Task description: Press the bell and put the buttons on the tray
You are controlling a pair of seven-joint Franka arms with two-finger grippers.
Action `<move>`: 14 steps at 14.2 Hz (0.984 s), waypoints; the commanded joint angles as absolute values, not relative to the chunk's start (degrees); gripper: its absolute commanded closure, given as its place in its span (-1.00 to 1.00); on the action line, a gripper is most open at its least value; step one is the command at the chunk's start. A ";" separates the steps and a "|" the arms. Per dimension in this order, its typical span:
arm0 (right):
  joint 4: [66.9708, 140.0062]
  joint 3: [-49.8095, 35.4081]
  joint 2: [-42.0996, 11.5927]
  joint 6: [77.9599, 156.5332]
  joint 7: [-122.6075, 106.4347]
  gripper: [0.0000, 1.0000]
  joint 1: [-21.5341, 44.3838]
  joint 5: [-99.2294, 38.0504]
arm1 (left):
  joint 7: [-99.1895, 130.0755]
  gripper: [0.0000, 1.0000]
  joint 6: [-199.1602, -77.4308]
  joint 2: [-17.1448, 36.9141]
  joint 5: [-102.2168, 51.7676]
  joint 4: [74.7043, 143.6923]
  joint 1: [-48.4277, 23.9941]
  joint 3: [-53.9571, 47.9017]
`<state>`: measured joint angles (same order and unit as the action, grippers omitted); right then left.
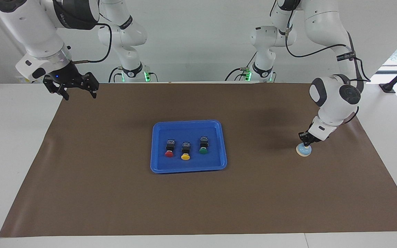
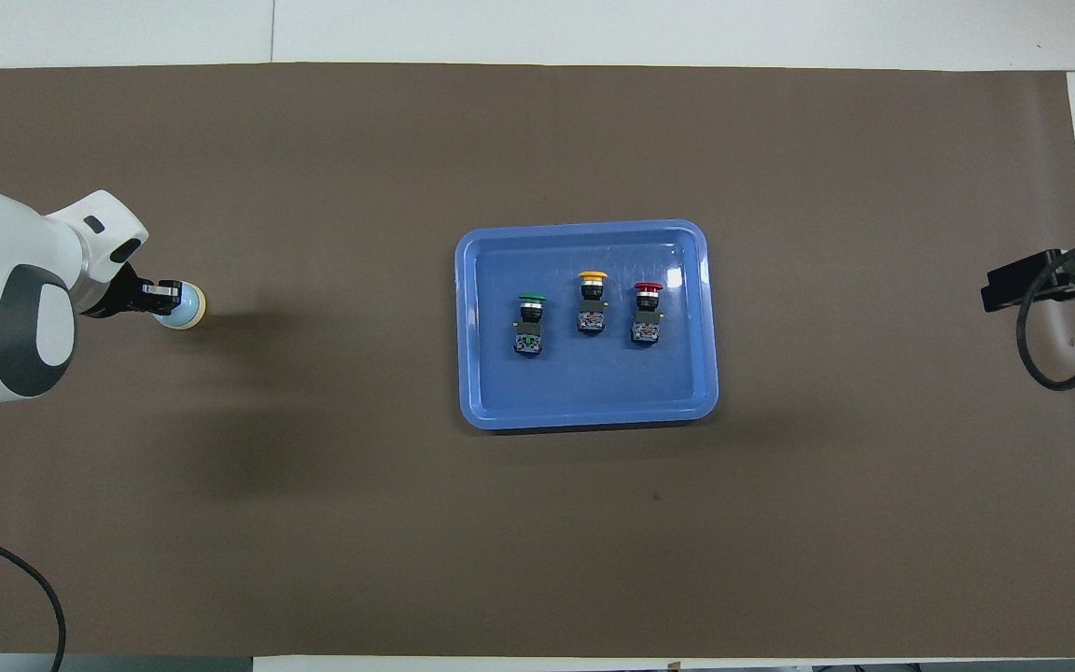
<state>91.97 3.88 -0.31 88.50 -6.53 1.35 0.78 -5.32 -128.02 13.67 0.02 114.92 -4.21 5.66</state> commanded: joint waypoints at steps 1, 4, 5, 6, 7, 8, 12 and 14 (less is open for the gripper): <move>92.11 3.87 0.26 87.63 -7.21 -1.00 1.14 0.44 | -6.42 1.00 -124.07 14.86 0.79 112.45 -4.48 5.89; 92.11 3.95 0.26 87.54 -7.21 -1.00 1.14 0.44 | -6.42 0.58 -111.04 10.48 0.70 106.62 -5.36 5.71; 92.11 3.87 0.26 87.54 -7.21 -1.00 1.14 0.44 | -6.42 0.21 -108.31 8.54 0.70 106.26 -5.54 5.28; 92.11 3.87 0.26 87.54 -7.21 -1.00 1.14 0.44 | -6.33 -0.51 -105.67 6.00 0.70 106.17 -5.97 5.01; 92.11 3.87 0.26 87.54 -7.21 -1.00 1.14 0.44 | -6.07 -1.00 -103.21 3.63 0.70 106.08 -7.11 5.01; 92.11 3.95 0.26 87.54 -7.21 -1.00 1.14 0.44 | -5.72 -1.00 -100.75 2.12 0.70 105.39 -7.55 4.92; 92.11 3.87 0.26 87.54 -7.21 -1.00 1.14 0.44 | -5.63 -1.00 -93.18 1.31 -1.40 98.73 -7.47 4.83; 92.11 3.87 0.26 87.54 -7.21 -1.00 1.14 0.44 | -5.63 -1.00 -92.73 2.19 -1.41 96.25 -7.21 4.83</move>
<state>91.97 3.88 -0.31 88.50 -6.53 1.35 0.78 -5.90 -94.83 0.19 -0.61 99.85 -7.23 4.54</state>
